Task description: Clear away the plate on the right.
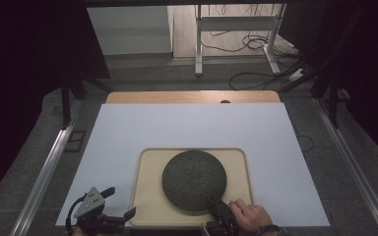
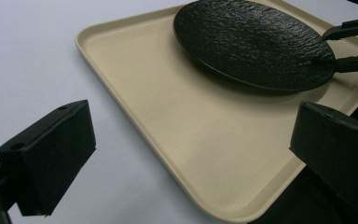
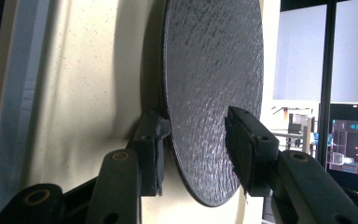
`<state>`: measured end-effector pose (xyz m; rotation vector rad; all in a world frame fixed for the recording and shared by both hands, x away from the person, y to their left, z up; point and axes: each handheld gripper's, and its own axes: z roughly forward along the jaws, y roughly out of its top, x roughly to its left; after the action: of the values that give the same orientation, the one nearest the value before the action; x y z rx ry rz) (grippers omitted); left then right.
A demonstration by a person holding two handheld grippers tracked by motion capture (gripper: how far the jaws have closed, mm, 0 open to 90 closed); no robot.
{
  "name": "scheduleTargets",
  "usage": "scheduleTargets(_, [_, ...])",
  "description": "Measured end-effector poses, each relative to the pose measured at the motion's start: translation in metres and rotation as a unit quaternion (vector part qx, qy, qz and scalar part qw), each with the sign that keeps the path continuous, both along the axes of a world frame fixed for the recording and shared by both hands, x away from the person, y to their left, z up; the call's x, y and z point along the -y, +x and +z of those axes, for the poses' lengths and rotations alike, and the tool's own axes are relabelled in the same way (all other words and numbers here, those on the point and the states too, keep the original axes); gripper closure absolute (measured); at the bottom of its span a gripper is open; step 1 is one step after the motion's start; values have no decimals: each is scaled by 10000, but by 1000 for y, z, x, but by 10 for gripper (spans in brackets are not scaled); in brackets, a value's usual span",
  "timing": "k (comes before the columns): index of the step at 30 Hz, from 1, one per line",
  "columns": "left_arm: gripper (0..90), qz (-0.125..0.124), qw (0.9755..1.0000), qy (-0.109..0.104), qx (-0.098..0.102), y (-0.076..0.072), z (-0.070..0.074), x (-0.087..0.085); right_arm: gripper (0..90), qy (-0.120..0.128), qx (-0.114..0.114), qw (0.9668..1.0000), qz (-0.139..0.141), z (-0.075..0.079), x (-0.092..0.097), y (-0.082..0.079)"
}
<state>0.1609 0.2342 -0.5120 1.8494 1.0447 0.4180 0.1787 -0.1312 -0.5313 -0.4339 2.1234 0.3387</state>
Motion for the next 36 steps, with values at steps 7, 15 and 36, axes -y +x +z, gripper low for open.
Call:
scheduleTargets(7, [0, 1, 10000, -1, -2, 0, 0, 0, 563, 73, -21, 10000, 22, 4, 4, -2])
scheduleTargets(15, [0, 0, 10000, 3, -3, 0, 0, 0, 555, 191, -110, 9998, 6, 7, 10, -4])
scheduleTargets(36, [0, -10, 10000, 10, -25, 0, -1, 1, 516, 674, -347, 9966, -336, 16, 24, 8])
